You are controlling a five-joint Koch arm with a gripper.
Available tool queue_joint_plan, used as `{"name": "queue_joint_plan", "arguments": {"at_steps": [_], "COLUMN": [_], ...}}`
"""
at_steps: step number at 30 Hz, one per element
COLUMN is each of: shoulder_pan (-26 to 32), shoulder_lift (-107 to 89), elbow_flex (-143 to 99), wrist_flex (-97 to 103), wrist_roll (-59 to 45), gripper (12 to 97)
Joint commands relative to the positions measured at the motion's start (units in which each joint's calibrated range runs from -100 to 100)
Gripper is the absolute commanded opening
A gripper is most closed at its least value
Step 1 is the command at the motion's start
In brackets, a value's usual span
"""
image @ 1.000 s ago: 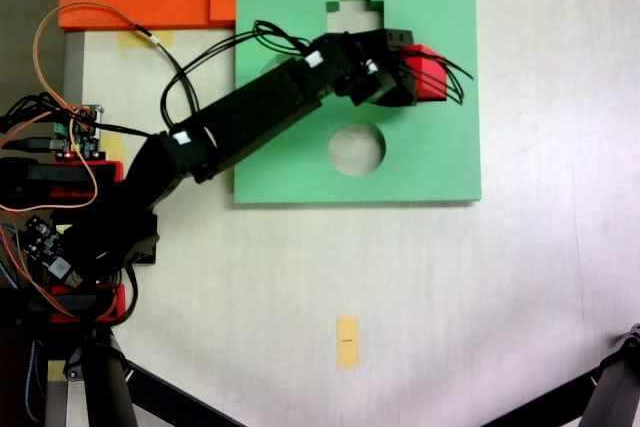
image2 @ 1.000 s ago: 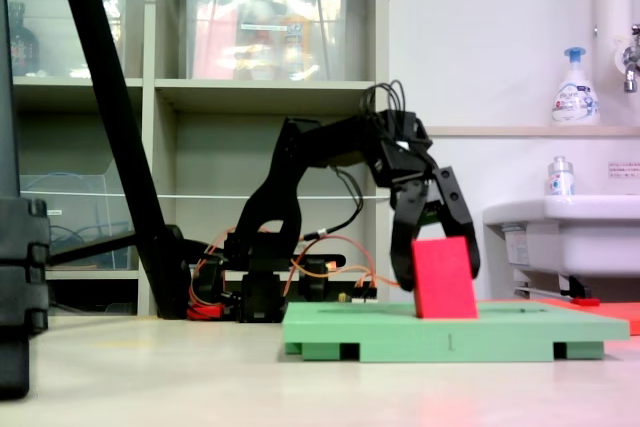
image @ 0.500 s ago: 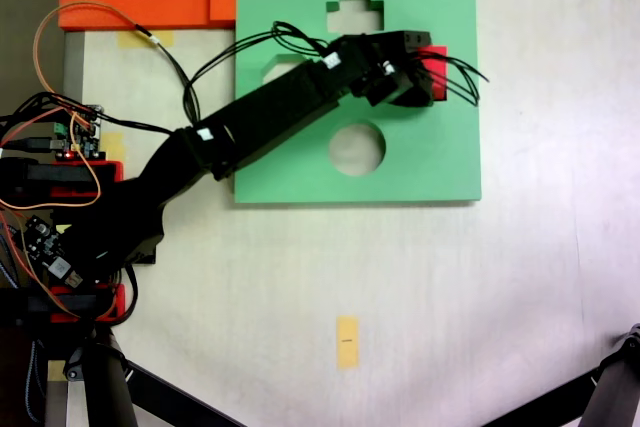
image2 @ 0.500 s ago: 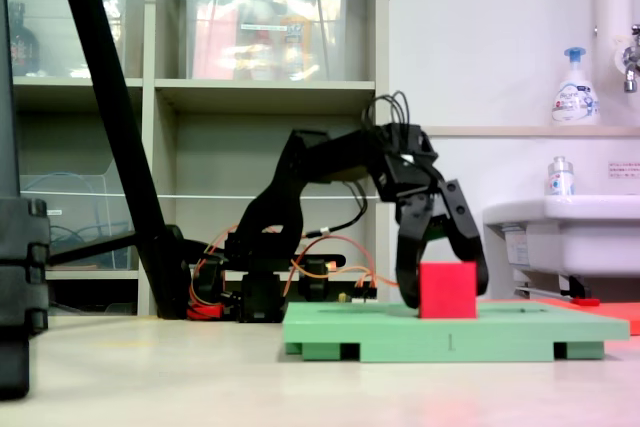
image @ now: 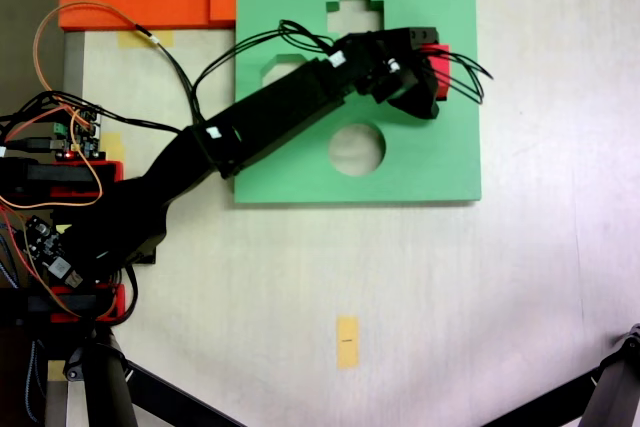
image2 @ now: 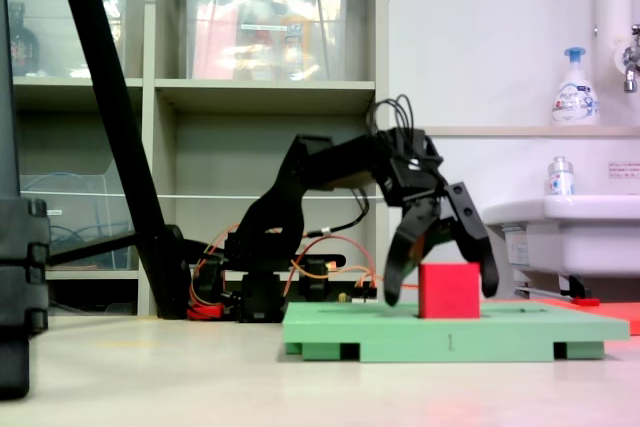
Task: Put the square block into the corresponding hole
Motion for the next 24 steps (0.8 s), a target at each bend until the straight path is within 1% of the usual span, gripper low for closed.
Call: {"name": "queue_joint_plan", "arguments": {"at_steps": [1, 4, 6, 10, 13, 19, 20, 21, 22, 23, 24], "shoulder_pan": [0.34, 0.63, 1.03, 1.47, 1.76, -0.93, -1.86, -3.57, -5.96, -8.50, -11.18], "shoulder_lift": [-4.24, -7.73, -11.23, -22.96, -38.32, -68.91, -72.96, -77.57, -82.18, -86.51, -89.44], "elbow_flex": [2.92, 3.02, 3.02, 2.92, 2.92, 2.92, 2.82, 2.82, 2.62, 2.72, 2.72], "wrist_flex": [-1.57, -3.59, -4.65, -11.39, -20.82, -32.19, -32.86, -33.53, -33.63, -32.86, -31.71], "wrist_roll": [0.29, 0.00, 0.00, -0.10, -3.22, -18.85, -22.08, -26.67, -32.33, -36.63, -38.14], "gripper": [76.8, 89.0, 94.4, 95.1, 95.1, 94.6, 94.0, 89.1, 82.0, 73.1, 68.5]}}
